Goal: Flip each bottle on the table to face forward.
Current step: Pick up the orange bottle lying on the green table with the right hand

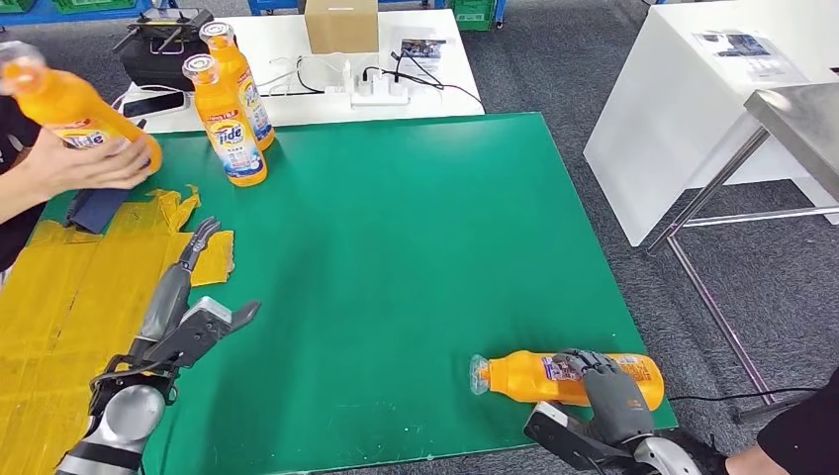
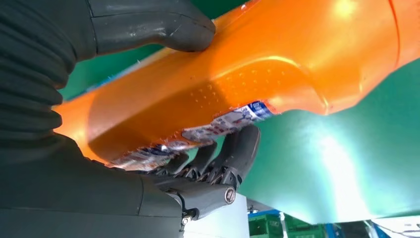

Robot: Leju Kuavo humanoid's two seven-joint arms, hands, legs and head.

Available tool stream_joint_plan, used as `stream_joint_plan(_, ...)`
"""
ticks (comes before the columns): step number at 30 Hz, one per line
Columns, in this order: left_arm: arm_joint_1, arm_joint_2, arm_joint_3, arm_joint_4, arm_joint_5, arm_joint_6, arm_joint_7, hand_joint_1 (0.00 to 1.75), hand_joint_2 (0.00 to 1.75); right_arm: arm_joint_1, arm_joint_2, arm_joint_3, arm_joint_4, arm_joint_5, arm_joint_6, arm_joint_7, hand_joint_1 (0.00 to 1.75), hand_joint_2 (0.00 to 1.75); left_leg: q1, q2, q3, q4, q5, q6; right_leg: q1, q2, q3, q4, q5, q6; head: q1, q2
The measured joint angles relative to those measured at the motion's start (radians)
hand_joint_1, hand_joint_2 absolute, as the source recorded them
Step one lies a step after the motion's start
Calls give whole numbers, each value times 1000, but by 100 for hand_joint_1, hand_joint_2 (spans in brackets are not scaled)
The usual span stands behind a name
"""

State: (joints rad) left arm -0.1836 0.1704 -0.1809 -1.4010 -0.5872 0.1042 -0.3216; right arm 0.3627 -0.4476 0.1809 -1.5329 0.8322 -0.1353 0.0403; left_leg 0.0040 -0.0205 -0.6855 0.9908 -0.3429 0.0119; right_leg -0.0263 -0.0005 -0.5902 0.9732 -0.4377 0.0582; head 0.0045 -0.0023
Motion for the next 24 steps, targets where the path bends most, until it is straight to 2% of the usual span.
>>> stream_joint_plan(8,69,-5,18,-142,67,-34,-20,0,175,-16,51,-27,5,28,-1,-20,174,175,0,0,1,0,0,0,1,0,2,0,-1,-1,0,0)
stream_joint_plan(15,156,-38,25,-261,186,-115,-48,0,175,-29,120,-38,-1,88,-42,-32,175,175,0,-1,1,0,-1,-1,0,0,2,0,-2,-1,0,0)
stream_joint_plan(20,208,-55,20,-331,268,-195,-49,0,175,-51,218,-53,-27,88,-151,-115,175,175,0,0,1,0,-1,-1,1,0,2,0,-2,0,0,0)
stream_joint_plan(24,224,-60,16,-357,292,-219,-47,0,175,-79,283,-60,-48,73,-183,-149,175,175,1,-1,1,0,-1,-1,1,0,2,0,-2,-1,0,0)
